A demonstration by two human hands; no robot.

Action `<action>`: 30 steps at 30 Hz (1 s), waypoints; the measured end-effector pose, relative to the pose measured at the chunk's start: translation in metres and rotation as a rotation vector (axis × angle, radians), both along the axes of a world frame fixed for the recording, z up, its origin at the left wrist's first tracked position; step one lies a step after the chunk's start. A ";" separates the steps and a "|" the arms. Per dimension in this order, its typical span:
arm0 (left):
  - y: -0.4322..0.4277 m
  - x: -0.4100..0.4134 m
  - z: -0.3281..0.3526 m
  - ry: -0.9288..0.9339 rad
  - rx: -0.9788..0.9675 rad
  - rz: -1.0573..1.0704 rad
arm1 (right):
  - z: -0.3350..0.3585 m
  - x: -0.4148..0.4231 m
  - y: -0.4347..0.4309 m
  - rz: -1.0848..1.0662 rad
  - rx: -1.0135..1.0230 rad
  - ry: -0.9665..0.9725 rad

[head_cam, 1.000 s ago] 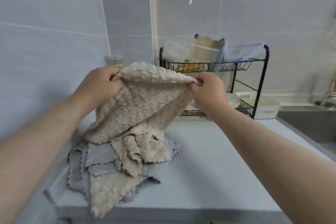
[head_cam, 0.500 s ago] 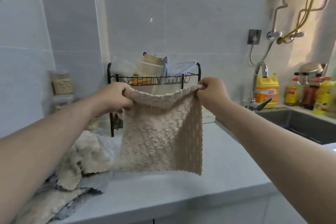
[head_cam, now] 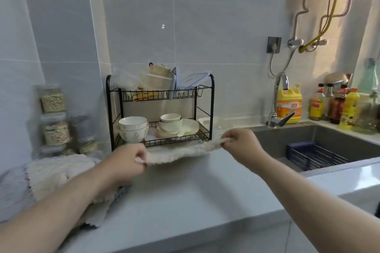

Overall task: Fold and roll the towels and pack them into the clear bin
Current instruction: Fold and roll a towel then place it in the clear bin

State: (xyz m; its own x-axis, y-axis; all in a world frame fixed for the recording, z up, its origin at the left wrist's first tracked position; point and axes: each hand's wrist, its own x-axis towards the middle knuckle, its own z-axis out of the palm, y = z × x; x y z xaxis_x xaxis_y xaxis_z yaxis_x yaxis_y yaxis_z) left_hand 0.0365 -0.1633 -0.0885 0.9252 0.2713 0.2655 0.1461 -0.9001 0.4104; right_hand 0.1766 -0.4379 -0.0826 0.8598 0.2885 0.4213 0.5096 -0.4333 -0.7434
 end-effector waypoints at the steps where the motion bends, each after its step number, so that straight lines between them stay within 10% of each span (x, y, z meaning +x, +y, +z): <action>1: -0.002 -0.007 -0.019 0.079 -0.003 -0.023 | -0.016 -0.005 -0.004 0.016 -0.075 0.026; 10: -0.005 -0.031 -0.068 0.260 -0.016 -0.104 | -0.068 -0.018 -0.043 0.142 -0.544 0.298; 30: 0.086 0.166 -0.087 0.375 0.223 0.075 | -0.096 0.163 0.103 0.055 -0.866 -0.047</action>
State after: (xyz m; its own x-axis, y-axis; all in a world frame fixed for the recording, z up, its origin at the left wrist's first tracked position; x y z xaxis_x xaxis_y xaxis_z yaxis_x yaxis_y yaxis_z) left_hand 0.2029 -0.0778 -0.1755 0.9485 0.3157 -0.0249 0.3164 -0.9418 0.1134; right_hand 0.3399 -0.3349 -0.1790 0.8227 0.5643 0.0688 0.5680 -0.8109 -0.1409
